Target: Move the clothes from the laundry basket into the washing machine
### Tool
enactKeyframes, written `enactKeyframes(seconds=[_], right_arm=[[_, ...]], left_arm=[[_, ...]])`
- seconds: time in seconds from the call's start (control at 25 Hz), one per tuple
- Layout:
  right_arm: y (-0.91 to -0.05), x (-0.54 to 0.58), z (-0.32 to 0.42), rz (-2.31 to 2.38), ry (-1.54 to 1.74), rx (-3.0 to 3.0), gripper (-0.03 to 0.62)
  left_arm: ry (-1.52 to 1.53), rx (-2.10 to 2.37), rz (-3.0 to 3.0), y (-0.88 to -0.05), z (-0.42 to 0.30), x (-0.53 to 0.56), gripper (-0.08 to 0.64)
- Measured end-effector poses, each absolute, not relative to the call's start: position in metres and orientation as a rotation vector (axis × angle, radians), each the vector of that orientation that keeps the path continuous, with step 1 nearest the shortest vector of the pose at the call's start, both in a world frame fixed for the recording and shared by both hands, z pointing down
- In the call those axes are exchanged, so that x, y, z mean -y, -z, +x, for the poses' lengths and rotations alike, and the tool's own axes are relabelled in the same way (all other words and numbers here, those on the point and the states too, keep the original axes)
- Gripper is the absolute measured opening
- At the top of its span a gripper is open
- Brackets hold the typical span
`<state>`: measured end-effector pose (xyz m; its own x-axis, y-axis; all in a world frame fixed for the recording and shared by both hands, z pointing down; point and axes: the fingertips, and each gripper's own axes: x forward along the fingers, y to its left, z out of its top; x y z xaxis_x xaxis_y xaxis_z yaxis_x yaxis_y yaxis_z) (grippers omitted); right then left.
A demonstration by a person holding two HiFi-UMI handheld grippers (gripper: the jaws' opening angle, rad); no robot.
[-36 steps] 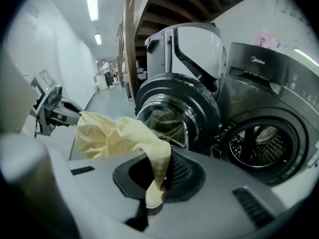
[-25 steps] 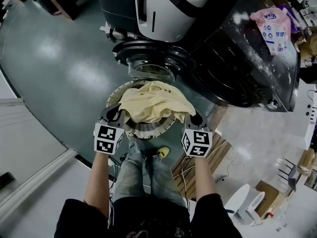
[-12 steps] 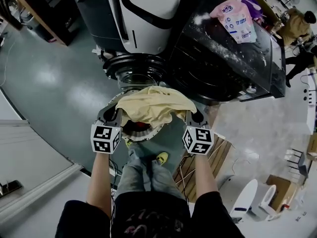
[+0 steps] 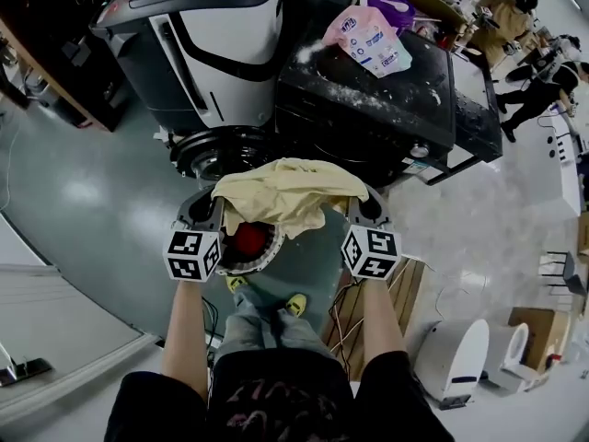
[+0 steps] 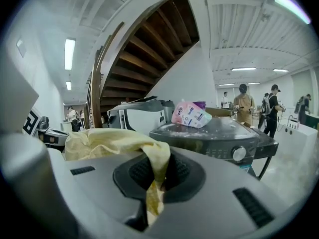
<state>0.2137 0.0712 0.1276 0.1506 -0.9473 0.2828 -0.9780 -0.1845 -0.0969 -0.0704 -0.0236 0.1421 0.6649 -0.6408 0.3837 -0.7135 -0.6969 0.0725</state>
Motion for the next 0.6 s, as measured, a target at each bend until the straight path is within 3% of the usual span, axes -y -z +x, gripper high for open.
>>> enactKeyframes(seconds=[0.6], right_arm=[[-0.067,-0.16,0.324,2.523,-0.335,1.77,0.012]], left_arm=[[-0.406,0.865,2.829,-0.077,0.069,-0.014,0.032]])
